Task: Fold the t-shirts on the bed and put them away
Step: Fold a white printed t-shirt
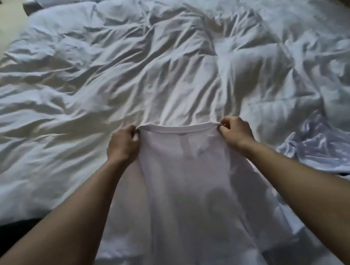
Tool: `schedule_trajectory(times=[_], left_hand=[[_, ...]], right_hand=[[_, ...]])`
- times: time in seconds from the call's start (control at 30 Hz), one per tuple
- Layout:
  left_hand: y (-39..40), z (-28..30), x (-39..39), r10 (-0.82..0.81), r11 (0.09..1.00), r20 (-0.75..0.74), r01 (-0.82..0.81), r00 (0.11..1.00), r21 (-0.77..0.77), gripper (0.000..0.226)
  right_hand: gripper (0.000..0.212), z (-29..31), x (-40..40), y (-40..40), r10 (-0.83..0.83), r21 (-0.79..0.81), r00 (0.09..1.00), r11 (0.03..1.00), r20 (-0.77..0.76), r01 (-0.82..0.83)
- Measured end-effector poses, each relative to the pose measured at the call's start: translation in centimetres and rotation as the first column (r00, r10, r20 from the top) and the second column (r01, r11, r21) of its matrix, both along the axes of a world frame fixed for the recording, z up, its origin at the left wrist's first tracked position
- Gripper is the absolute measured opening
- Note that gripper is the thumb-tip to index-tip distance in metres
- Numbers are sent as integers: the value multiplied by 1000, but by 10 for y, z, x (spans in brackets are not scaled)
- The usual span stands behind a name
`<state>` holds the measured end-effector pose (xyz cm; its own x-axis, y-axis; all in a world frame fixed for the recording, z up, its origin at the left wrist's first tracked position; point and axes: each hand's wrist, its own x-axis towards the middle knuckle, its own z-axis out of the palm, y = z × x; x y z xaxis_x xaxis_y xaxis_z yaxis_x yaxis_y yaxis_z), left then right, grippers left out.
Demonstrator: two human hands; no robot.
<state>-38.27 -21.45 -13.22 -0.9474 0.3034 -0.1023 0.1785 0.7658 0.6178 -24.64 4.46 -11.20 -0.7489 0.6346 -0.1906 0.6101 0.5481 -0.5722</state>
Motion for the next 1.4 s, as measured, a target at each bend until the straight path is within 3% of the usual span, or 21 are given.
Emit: schedule_trajectory(times=[0.1,0.17,0.27,0.37,0.5,0.57,0.67,0.73,0.8,0.9,1.0,1.07,1.13,1.17,1.2,1.23,1.27,1.3,1.33,1.4], left_hand=[[19,-32,-21,34,999,60,-32,998,-31,31],[19,-44,-5,57,997,-61,-60,997,-40,46],[-8,-45,53,120,993,-227,-115,966,36,35],[-50,-47,124,138,985,-97,-147,986,-93,40],[-86,-60,192,7,941,78,19,997,-337,47],[-84,-64,200,-3,931,86,34,996,-362,39],[-76,-56,198,37,928,93,1,995,-373,22],[-74,-49,195,102,931,123,-51,987,-360,19],[-72,-43,192,130,965,149,-90,980,-247,18],[-57,-31,194,106,994,215,-101,971,-34,18],[-27,-18,197,105,975,356,-166,928,146,12],[-8,-12,197,90,926,478,-250,874,282,5],[3,-9,194,3,920,533,-211,846,330,7],[3,-12,189,-33,942,490,-137,871,307,11],[0,-16,183,-51,966,389,-53,920,252,14],[-6,-20,174,-52,986,256,10,965,165,17],[-13,-23,163,-60,996,124,51,990,72,20],[-19,-26,150,-92,996,12,92,996,-5,25],[-22,-29,134,-146,988,-57,143,988,-63,31],[-21,-34,102,-269,952,-75,254,960,-168,41]], right_hand=[[29,-31,-28,8,-30,-7,999,1000,17,30],[43,-45,-22,1,-23,85,999,996,42,20],[43,-51,30,-31,-36,306,999,951,-32,44],[48,-58,110,-62,-29,411,999,912,26,16],[47,-72,183,-83,63,358,913,907,402,-220],[34,-72,185,-85,80,344,894,905,440,-250],[11,-65,177,-86,121,359,918,895,379,-266],[15,-51,167,-84,118,280,922,932,368,-231],[22,-38,158,-82,85,160,938,976,335,-145],[35,-17,139,-84,63,-171,978,985,198,-28],[40,-8,111,-98,-147,-495,989,858,18,136],[37,-4,92,-109,-278,-688,960,700,-15,192],[36,1,82,-116,-217,-840,975,521,41,151],[34,2,81,-116,-114,-842,991,525,75,124],[31,-1,81,-111,-2,-783,996,618,89,71],[26,-7,81,-103,87,-636,993,771,85,-13],[20,-15,80,-92,139,-406,988,908,67,-101],[14,-22,79,-79,178,-175,983,970,53,-166],[16,-27,74,-69,226,-27,972,974,58,-225],[33,-36,58,-51,345,111,928,926,140,-361]])
